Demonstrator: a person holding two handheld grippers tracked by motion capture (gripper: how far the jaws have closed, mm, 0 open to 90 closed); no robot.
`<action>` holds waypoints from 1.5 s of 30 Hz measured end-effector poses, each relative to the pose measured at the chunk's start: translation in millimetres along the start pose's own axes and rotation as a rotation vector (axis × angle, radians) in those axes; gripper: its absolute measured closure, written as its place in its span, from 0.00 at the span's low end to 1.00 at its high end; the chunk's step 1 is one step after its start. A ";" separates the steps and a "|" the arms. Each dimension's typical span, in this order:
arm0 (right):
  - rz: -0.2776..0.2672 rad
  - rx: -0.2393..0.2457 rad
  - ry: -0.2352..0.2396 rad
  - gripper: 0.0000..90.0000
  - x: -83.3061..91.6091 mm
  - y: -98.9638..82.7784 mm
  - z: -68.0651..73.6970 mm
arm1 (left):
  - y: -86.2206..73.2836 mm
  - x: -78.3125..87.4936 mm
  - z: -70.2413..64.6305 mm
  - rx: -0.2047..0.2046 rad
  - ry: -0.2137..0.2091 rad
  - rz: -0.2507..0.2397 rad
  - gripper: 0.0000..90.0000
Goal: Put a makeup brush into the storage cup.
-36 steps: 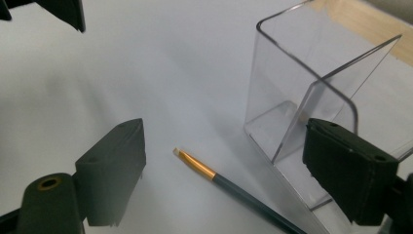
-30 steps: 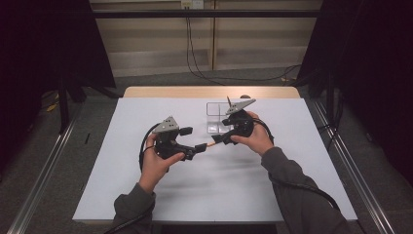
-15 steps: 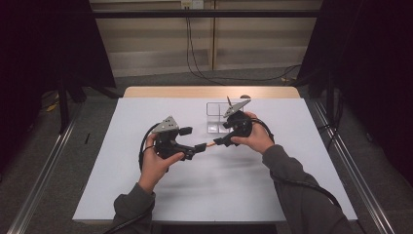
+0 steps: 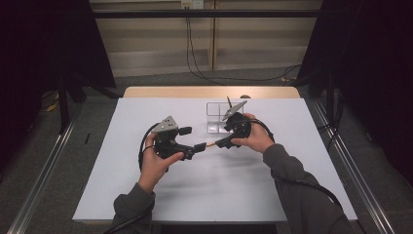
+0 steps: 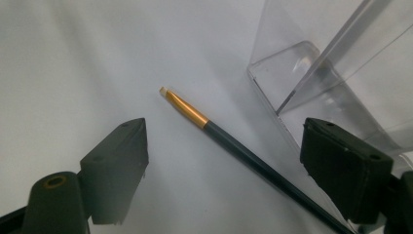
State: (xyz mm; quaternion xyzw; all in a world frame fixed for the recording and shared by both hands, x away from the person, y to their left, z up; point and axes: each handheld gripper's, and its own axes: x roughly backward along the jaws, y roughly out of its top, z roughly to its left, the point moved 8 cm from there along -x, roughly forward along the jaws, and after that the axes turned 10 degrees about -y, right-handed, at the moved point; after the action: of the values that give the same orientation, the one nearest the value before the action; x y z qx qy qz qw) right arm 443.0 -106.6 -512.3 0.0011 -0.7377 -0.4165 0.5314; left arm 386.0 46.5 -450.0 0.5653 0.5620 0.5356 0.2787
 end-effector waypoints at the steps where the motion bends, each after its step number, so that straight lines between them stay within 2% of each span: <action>1: 0.002 0.007 0.000 0.20 0.0 -0.1 -0.2 | -0.4 0.0 0.2 0.000 0.006 0.005 0.11; 5: 0.014 0.032 -0.005 0.20 -0.6 -0.7 -1.0 | -0.6 -0.6 0.0 -0.001 0.005 0.008 0.11; 14: 0.056 0.028 0.002 0.23 -1.7 -4.2 2.7 | -0.1 -0.3 -0.3 -0.002 0.005 0.005 0.11; 20: 0.062 0.047 0.009 0.27 -3.7 -6.1 4.0 | -0.6 -0.2 0.0 0.002 0.006 0.004 0.11; 32: 0.095 0.073 -0.013 0.33 -6.4 -12.0 2.0 | -1.0 -1.2 -0.2 -0.003 0.003 0.010 0.11; 45: 0.125 0.075 -0.026 0.38 -9.3 -17.3 1.2 | -1.2 -1.2 0.1 -0.006 0.006 0.011 0.11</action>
State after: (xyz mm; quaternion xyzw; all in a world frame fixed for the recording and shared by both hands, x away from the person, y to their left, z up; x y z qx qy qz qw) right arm 438.5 -113.1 -530.3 -0.0305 -0.7583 -0.3545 0.5462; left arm 385.9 45.6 -451.5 0.5660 0.5582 0.5404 0.2757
